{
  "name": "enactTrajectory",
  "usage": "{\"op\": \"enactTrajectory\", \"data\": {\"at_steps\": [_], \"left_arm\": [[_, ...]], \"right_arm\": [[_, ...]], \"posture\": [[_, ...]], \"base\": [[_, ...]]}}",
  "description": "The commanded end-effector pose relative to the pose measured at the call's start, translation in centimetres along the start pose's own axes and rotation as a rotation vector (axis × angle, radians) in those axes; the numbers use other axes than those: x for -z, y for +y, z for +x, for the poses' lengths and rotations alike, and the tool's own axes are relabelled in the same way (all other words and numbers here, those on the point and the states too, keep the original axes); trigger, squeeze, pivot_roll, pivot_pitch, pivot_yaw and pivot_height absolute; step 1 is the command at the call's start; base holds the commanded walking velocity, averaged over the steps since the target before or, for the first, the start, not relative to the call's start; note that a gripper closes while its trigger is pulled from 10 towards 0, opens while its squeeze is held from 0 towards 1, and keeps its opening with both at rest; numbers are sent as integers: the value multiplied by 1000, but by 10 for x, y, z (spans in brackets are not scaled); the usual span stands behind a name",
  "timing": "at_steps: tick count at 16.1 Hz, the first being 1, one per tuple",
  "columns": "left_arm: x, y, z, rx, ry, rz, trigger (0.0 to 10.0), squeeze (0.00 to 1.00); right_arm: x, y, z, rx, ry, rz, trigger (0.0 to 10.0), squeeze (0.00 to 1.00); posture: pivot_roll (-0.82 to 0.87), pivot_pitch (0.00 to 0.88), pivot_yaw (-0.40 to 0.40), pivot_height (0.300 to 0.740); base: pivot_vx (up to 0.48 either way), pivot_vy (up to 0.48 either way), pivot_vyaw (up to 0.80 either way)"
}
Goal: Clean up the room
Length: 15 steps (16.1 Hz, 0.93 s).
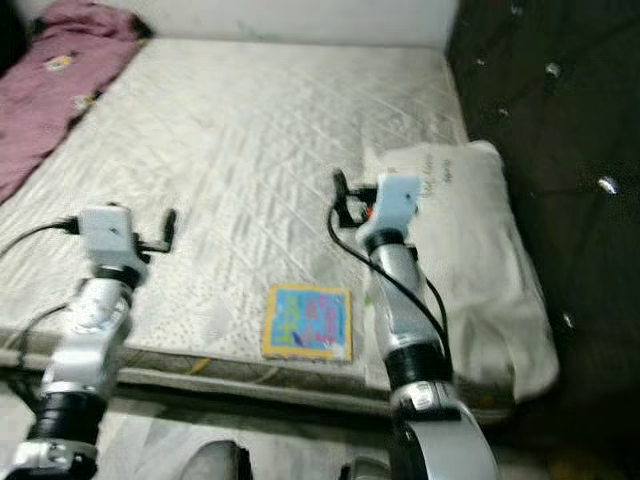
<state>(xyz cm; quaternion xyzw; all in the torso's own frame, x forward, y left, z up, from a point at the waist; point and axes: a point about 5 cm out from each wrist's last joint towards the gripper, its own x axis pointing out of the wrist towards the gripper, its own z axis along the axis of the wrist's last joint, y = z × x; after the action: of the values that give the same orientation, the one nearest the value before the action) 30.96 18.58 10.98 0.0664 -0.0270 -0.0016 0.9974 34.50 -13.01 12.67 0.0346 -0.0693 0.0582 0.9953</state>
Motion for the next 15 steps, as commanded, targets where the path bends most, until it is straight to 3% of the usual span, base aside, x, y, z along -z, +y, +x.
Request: {"op": "enactTrajectory", "data": {"at_steps": [1, 3, 9, 15], "left_arm": [[15, -3, -6, 26, 29, 35, 10000, 0], [25, -6, -10, 34, 44, -8, 10000, 0], [27, -3, -18, -27, 39, -21, 10000, 0], [31, -17, -25, -9, 49, -72, 10000, 0]], "right_arm": [[8, -2, -5, 18, 22, -24, 10000, 0], [21, -12, -17, 51, 65, -38, 10000, 0], [27, -30, -38, 154, 86, -41, 10000, 0], [22, -33, -39, 151, 95, -42, 10000, 0]], "posture": [[-55, 0, 34, 740], [-70, 0, 39, 740], [-129, 0, 88, 740], [-133, 0, 66, 740]], "base": [[0, 0, 0], [0, 0, 0], [0, 0, 0], [0, 0, -800]]}}
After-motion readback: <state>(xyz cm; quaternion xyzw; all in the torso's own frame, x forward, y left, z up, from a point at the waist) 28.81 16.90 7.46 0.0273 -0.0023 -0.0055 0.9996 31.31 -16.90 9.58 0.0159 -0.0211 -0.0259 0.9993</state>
